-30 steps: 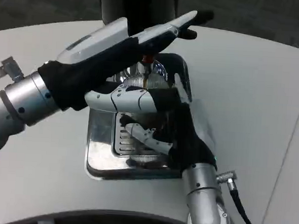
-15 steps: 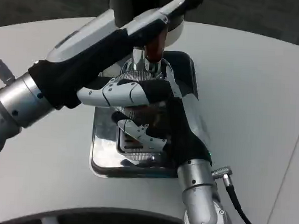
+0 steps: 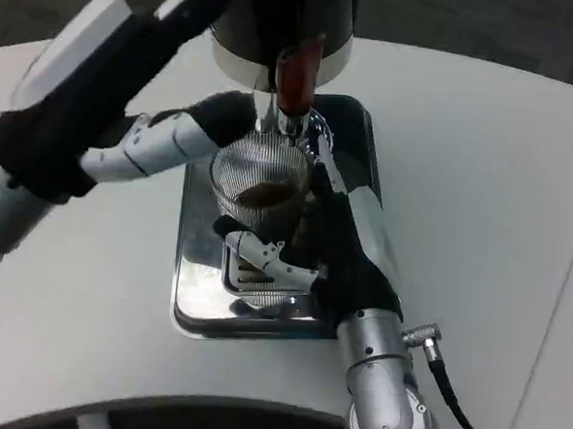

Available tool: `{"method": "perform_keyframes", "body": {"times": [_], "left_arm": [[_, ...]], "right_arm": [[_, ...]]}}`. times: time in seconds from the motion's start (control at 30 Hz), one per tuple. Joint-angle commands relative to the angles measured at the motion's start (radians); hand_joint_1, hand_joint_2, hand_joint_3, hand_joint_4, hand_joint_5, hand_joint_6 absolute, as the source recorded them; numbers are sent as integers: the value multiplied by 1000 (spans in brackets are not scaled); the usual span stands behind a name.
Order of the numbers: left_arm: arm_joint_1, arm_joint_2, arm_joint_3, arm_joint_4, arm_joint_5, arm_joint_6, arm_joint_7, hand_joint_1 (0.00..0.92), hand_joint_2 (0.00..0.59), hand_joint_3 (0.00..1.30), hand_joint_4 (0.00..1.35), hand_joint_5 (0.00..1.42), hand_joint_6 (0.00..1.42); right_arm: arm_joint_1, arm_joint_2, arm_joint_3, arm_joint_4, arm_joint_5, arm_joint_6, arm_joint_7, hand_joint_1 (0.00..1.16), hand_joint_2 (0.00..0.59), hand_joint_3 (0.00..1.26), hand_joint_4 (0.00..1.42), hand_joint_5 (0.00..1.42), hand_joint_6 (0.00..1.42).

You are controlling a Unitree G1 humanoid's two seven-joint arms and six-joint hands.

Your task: Grasp the cup under the faucet to collect the drink, then remove the cup.

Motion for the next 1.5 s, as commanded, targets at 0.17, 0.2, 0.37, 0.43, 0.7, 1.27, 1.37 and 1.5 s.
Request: {"method": "perform_keyframes", "body": {"times": [0.17, 0.2, 0.37, 0.43, 0.7, 1.27, 1.37, 1.5], "left_arm": [[243, 22, 191, -139, -93, 76, 64, 0, 192, 31, 0, 51, 0], [265, 22, 208, -149, -95, 84, 70, 0, 192, 35, 0, 53, 1], [420, 13, 290, -184, -101, 135, 89, 0, 195, 51, 0, 56, 5], [466, 9, 302, -197, -108, 149, 89, 0, 196, 63, 0, 64, 6], [575, 2, 329, -236, -123, 186, 95, 0, 197, 73, 0, 67, 6], [604, 1, 325, -251, -146, 246, 88, 0, 200, 89, 0, 77, 7], [600, 0, 320, -251, -145, 248, 87, 0, 200, 92, 0, 78, 7], [597, -1, 311, -252, -143, 255, 87, 0, 201, 94, 0, 78, 6]], "right_arm": [[2, 30, -4, 48, 30, -32, -8, 715, 178, 0, 0, 1, 74], [-2, 32, -4, 55, 33, -36, -10, 715, 178, 0, 0, 1, 75], [-28, 42, -10, 101, 40, -56, -25, 722, 182, 0, 39, 34, 106], [-42, 44, -13, 126, 46, -67, -26, 726, 183, 0, 66, 60, 116], [-89, 58, -9, 217, 71, -102, -28, 762, 176, 24, 181, 148, 198], [-156, 75, -42, 351, 112, -217, -157, 977, 152, 511, 696, 631, 747], [-152, 75, -39, 338, 105, -227, -190, 1013, 154, 591, 763, 749, 884], [-143, 68, -28, 320, 86, -227, -227, 1031, 140, 632, 811, 846, 1019]]}}
